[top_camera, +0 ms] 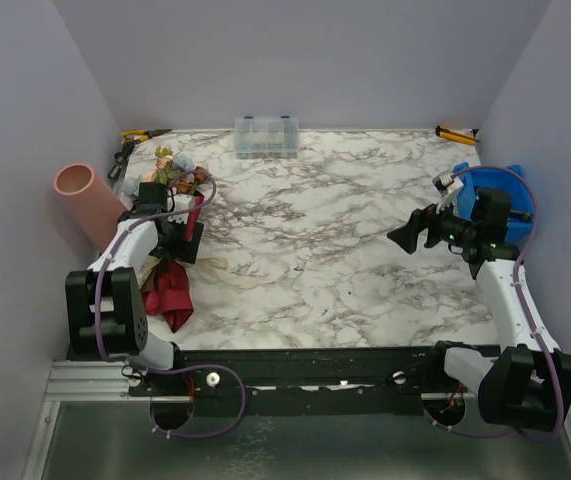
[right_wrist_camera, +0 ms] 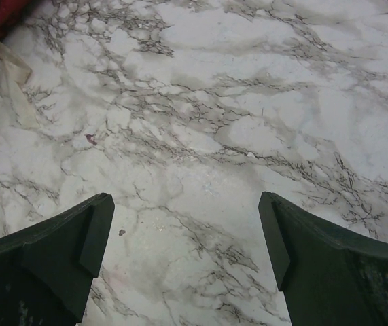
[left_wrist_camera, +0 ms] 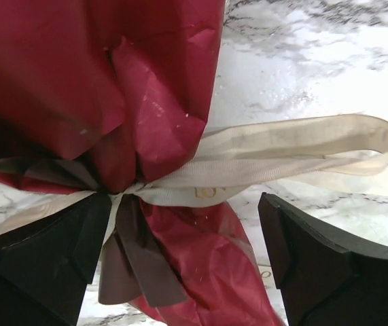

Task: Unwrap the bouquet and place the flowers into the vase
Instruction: Move the vase to the center of the board.

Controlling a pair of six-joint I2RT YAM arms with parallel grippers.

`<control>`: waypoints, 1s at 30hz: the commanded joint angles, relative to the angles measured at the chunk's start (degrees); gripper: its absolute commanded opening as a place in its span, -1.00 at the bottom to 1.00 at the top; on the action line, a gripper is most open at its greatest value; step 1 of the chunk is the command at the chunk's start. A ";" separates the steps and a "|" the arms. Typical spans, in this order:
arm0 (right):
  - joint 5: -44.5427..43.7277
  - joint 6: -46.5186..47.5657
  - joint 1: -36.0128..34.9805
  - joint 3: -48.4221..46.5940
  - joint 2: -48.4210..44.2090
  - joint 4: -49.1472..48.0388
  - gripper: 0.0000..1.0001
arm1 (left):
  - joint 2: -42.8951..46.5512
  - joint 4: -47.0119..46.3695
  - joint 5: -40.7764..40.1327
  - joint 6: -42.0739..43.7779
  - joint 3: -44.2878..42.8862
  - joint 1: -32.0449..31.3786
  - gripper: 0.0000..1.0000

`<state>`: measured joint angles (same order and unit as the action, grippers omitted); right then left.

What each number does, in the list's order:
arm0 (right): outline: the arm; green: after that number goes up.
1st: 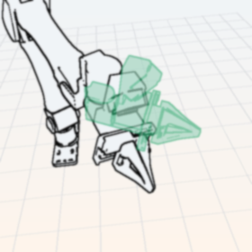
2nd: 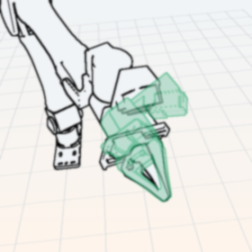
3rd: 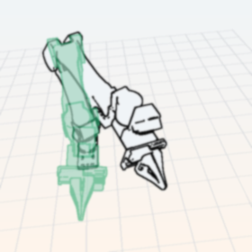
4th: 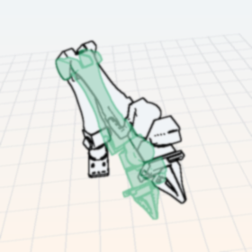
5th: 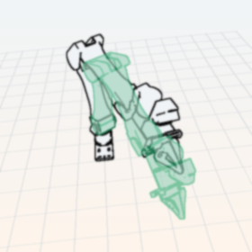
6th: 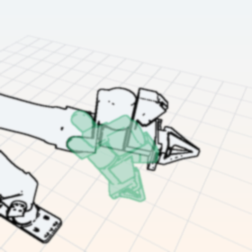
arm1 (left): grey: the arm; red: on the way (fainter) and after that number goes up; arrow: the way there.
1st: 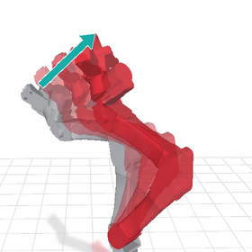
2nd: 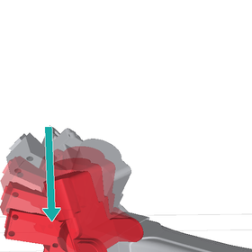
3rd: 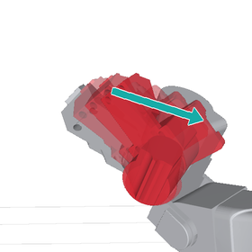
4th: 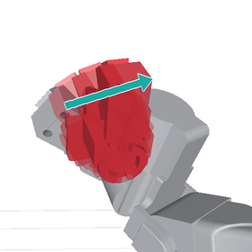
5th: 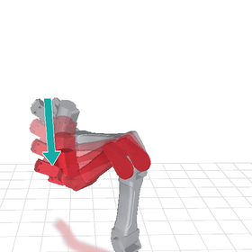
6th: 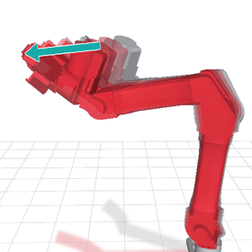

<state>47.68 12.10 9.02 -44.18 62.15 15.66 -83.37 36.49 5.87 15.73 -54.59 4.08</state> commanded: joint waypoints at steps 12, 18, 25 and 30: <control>3.03 0.92 0.03 -0.53 2.39 1.87 1.00 | -10.78 -5.53 2.92 -8.92 -0.43 -13.96 0.91; 2.43 1.13 0.04 -0.23 2.49 1.93 1.00 | -16.30 -6.73 6.12 -17.49 -6.34 -22.10 0.84; 1.80 1.35 0.08 -0.38 3.23 2.01 1.00 | -22.93 -10.77 13.04 -26.55 -13.66 -31.09 0.83; 1.43 1.44 0.09 0.26 2.88 1.40 1.00 | -27.27 -13.79 16.32 -31.59 -18.58 -35.69 0.83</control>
<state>48.97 12.45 9.02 -44.18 64.88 16.67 -105.32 24.43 12.86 -8.38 -71.24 -27.81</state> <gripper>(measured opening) 0.998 0.918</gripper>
